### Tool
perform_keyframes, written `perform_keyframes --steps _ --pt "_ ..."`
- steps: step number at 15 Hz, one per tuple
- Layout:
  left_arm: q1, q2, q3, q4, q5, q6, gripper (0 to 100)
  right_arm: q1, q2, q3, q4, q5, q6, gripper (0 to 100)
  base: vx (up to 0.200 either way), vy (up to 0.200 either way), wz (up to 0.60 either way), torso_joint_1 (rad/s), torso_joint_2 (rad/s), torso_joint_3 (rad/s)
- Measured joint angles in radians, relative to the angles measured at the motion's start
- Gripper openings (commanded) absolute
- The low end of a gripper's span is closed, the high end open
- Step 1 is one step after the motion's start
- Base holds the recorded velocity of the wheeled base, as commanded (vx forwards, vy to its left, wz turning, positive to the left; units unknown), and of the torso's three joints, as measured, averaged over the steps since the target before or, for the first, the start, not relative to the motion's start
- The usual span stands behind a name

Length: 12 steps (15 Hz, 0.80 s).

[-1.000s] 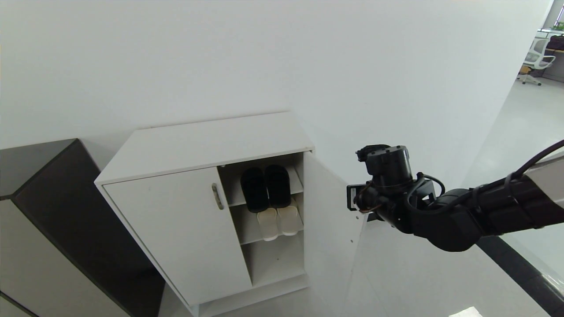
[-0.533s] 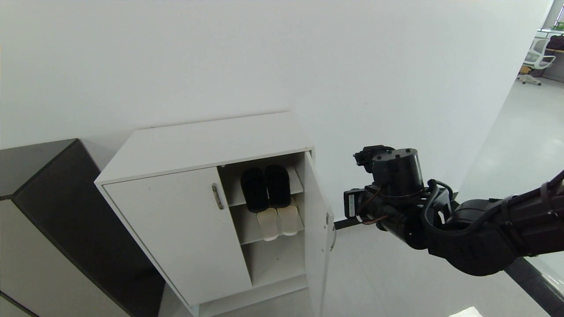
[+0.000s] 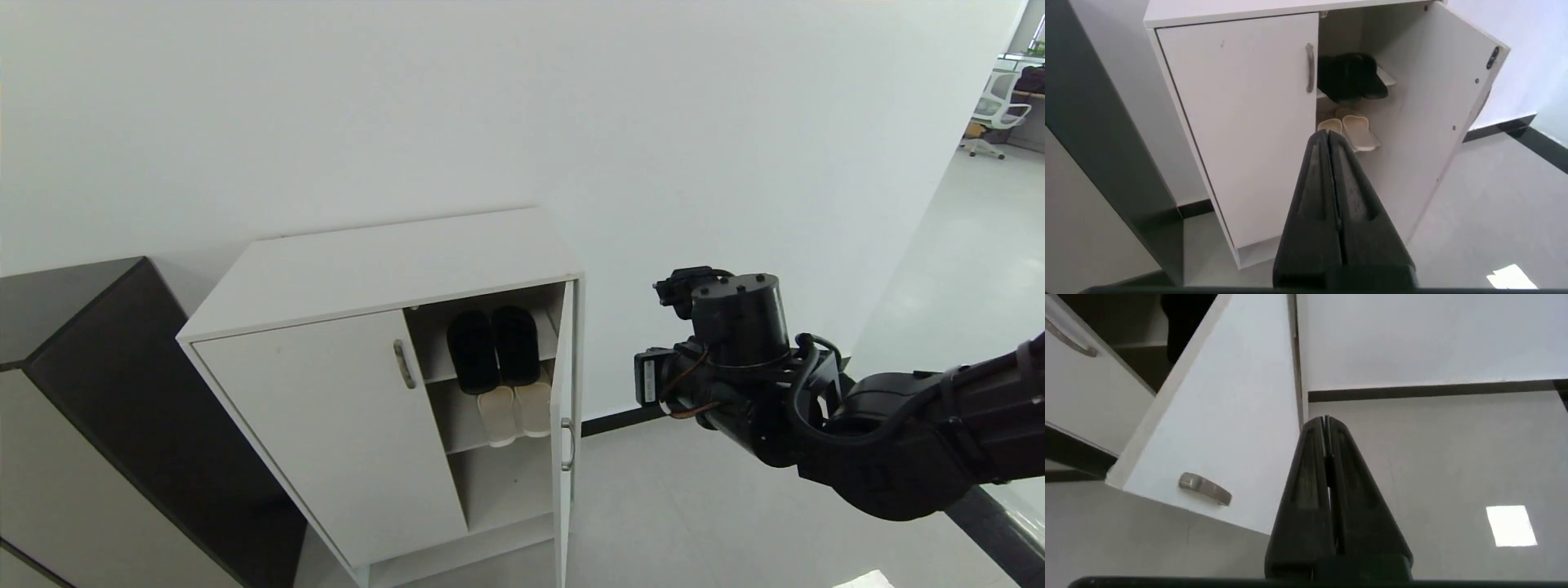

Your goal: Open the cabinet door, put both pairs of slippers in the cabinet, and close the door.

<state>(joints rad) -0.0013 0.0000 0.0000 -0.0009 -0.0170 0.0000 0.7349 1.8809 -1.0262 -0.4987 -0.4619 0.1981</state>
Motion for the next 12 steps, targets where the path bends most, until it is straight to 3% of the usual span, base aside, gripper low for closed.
perform_keyframes --steps 4,12 --pt "0.001 0.000 0.000 0.000 0.000 0.000 0 0.002 0.001 0.000 -0.002 0.000 0.000 0 0.000 0.000 0.60 0.001 0.00 0.000" --pt "0.001 0.000 0.000 -0.001 0.000 0.000 0 -0.005 -0.005 0.024 -0.001 -0.047 -0.044 0 0.000 0.000 0.00 0.000 0.00 0.000"
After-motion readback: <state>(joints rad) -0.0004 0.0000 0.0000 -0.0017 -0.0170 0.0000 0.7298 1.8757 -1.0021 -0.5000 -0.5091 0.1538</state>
